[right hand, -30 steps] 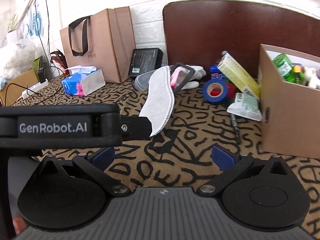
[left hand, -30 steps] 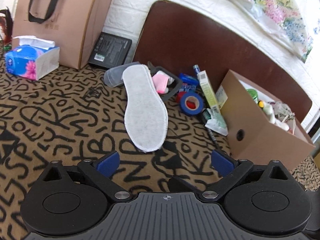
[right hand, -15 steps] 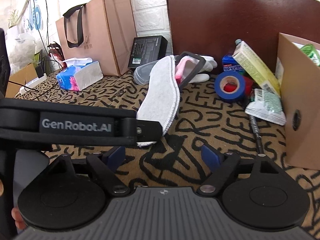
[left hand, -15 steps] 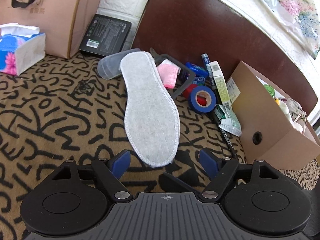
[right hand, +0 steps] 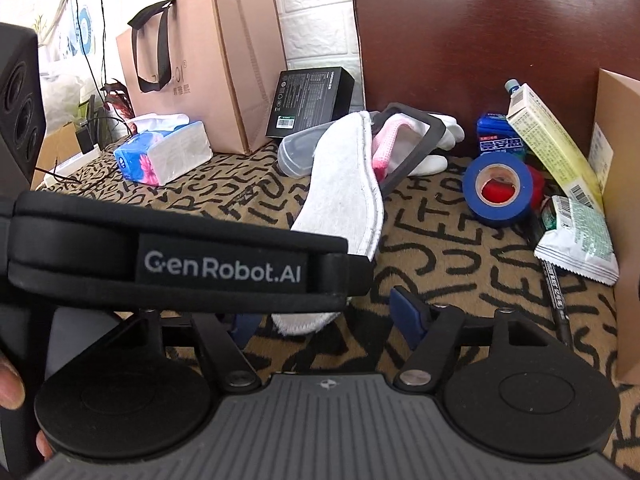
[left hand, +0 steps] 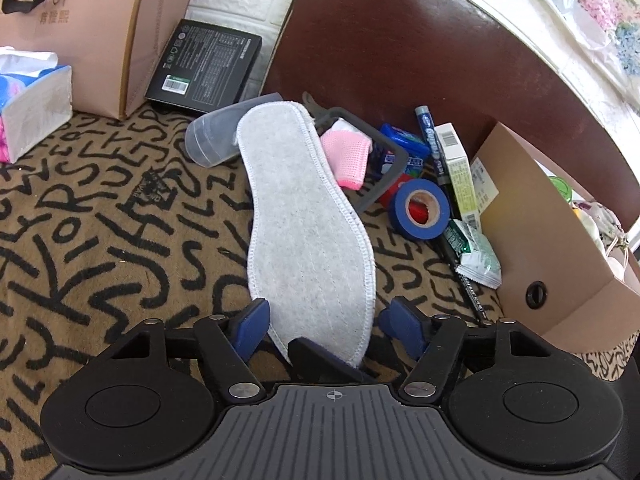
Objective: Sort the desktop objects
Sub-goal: 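Lower the left tool onto the white insole and close its fingers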
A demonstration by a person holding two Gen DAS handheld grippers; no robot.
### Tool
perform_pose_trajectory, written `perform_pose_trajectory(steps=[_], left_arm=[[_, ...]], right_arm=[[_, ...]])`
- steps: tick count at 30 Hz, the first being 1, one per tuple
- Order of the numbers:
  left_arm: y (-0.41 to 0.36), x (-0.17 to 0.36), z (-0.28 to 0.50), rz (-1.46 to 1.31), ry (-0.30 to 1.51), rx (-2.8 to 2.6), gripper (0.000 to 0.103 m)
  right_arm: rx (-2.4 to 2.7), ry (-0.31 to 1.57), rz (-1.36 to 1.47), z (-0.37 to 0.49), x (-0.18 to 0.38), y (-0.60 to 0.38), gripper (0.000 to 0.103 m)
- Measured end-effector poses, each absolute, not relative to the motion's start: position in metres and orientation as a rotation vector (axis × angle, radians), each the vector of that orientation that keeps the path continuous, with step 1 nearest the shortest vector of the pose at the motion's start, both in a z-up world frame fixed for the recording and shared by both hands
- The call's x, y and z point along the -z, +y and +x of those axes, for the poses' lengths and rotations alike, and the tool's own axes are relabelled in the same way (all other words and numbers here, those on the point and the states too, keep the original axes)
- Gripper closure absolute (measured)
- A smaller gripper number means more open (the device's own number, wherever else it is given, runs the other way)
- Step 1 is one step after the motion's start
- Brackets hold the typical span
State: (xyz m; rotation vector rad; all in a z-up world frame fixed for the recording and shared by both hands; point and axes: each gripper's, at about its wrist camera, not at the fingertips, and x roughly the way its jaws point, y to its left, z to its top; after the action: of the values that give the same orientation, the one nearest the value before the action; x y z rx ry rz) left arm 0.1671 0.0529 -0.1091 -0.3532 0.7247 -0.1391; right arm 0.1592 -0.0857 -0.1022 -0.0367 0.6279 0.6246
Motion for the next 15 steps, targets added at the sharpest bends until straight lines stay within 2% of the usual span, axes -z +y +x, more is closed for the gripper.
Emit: perform_pose_trajectory(steps=[4,5,6,10,12,15], left_arm=[[0.055,0.111,0.166,-0.342,0.73,0.124,0.036],[0.056,0.111,0.165,-0.341,0.731,0.121,0.038],[0.057,0.111,0.165,-0.344,0.732,0.12,0.043],[0.058,0.107,0.162,-0.381,0.733,0.144,0.064],[0.055,0.103,0.158,-0.382,0.73,0.159,0.069],[0.049,0.099,0.148,-0.364,0.72,0.163,0.069]], right_arm=[[-0.63,0.631,-0.032,0.163,0.103,-0.084,0.045],[-0.635,0.631,-0.031,0.164,0.103,-0.084,0.056],[-0.636,0.631,-0.031,0.163,0.102,-0.084,0.063],[-0.627,0.625,-0.038,0.161,0.101,-0.084,0.071],[-0.626,0.623,-0.043,0.158,0.099,-0.084,0.076],[-0.626,0.623,-0.049,0.151,0.095,-0.085,0.079]])
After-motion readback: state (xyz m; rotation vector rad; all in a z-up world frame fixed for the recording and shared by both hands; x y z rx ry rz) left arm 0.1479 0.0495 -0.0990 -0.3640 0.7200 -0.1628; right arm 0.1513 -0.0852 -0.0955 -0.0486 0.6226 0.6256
